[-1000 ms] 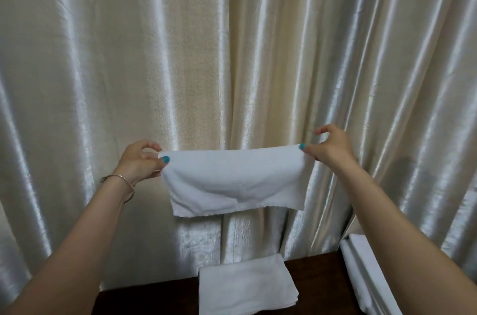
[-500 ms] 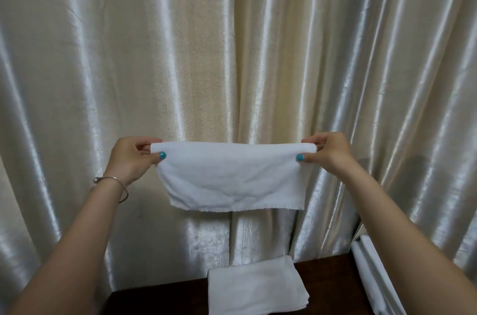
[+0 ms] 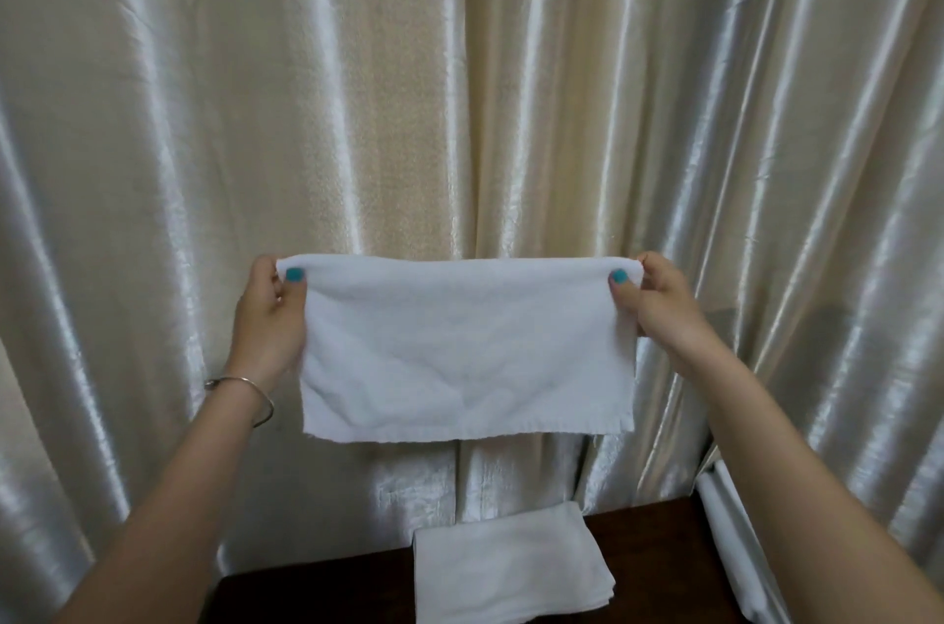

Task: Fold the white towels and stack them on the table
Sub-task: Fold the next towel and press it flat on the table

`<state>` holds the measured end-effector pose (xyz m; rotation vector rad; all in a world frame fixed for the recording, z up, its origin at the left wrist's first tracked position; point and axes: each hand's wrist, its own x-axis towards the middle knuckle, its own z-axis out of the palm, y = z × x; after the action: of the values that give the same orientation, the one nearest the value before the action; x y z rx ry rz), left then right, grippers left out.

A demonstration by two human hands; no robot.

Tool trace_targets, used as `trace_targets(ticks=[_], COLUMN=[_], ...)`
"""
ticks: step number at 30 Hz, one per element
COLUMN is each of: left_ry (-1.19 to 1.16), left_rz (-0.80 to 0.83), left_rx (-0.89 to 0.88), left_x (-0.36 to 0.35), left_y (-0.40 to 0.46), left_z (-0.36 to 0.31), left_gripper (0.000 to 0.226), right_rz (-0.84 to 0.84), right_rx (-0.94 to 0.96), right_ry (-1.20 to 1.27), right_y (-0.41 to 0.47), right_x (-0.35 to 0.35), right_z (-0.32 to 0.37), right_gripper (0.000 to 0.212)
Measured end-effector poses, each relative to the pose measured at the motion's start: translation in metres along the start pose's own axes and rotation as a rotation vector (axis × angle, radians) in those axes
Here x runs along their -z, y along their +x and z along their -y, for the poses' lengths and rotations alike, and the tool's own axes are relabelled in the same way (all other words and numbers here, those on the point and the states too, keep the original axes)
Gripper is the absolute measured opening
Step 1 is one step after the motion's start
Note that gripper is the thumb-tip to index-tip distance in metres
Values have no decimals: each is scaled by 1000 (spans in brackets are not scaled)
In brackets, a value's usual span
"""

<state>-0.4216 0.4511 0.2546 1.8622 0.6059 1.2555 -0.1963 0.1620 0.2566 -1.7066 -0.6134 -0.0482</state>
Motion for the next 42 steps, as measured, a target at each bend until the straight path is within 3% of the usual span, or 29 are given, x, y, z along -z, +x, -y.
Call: trace_targets(ticks=[2, 5, 7, 10, 13, 16, 18, 21, 24, 28, 31, 33, 36, 39, 40, 42], left_ry=[122, 163, 70, -241, -536, -572, -528, -249, 119, 153, 53, -96, -359, -825, -950, -988], left_rz=[-34, -30, 39, 342, 596, 613, 485, 319, 300, 375, 446, 505, 613, 580, 591, 634], left_rx=[-87, -90, 97, 623, 856, 805, 712, 423, 137, 320, 531, 587, 611, 791, 814, 764], left_x=[-11, -22, -27, -25, -21, -26, -35, -46, -54, -61, -61, -60, -59, -50, -48, -49], left_y=[-7, -8, -2, -4, -13, -17, -19, -28, -36, -38, -39, -41, -42, -38, -36, -35], left_z=[1, 11, 23, 38, 50, 59, 66, 69, 66, 75, 78, 77, 71, 66, 65, 57], left_gripper=[11, 16, 31, 59, 40, 24, 23, 17, 16, 42, 61, 68, 33, 28, 37, 70], right_rz=[-85, -143, -97, 86, 336, 497, 437, 176, 93, 57, 57, 67, 183, 213, 199, 206], right_rx=[92, 111, -58, -479, -675, -660, -648, -499, -220, -190, -366, -452, -519, -563, -573, -587], right_ry=[-280, -375, -300, 192, 380, 525, 547, 211, -171, -238, -210, -48, 274, 601, 651, 576], right_y=[-5, -9, -4, 1, -6, -13, -14, -9, -12, -13, -11, -13, -16, -12, -11, -11], right_x=[-7, -15, -14, -6, 9, 17, 13, 3, -2, -1, 6, 11, 18, 29, 32, 32], right_z=[-1, -2, -8, -25, -36, -42, -47, -59, -60, -68, -81, -80, -68, -61, -59, -58], right_gripper=[21, 14, 24, 43, 42, 64, 41, 21, 13, 23, 34, 38, 32, 27, 30, 28])
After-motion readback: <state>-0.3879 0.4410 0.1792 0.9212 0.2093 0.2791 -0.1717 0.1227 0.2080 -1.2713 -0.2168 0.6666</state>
